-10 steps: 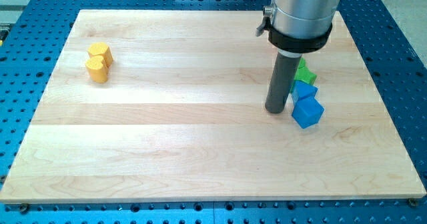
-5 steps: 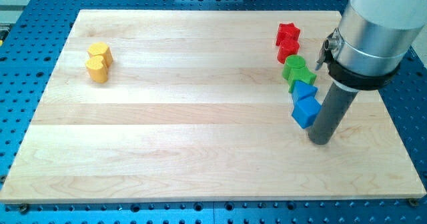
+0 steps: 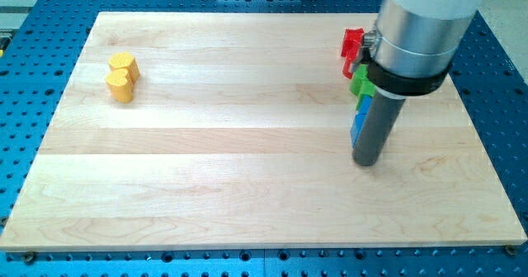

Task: Bring the blue cube below the triangle

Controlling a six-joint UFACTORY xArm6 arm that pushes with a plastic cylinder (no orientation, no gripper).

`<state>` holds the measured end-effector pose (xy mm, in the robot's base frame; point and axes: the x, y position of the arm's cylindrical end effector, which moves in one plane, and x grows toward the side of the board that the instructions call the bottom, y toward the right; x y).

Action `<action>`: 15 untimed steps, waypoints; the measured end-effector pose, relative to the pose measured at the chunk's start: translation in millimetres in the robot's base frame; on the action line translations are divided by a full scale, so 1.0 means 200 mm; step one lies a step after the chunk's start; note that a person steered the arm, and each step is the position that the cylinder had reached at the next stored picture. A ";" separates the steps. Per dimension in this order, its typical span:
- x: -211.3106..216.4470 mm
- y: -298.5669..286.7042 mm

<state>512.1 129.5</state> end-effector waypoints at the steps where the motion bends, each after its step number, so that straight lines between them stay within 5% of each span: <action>1: 0.00 -0.06; 7: -0.30 -0.05; 11: -0.22 -0.02; 13: 0.08 -0.30; 15: -0.05 -0.11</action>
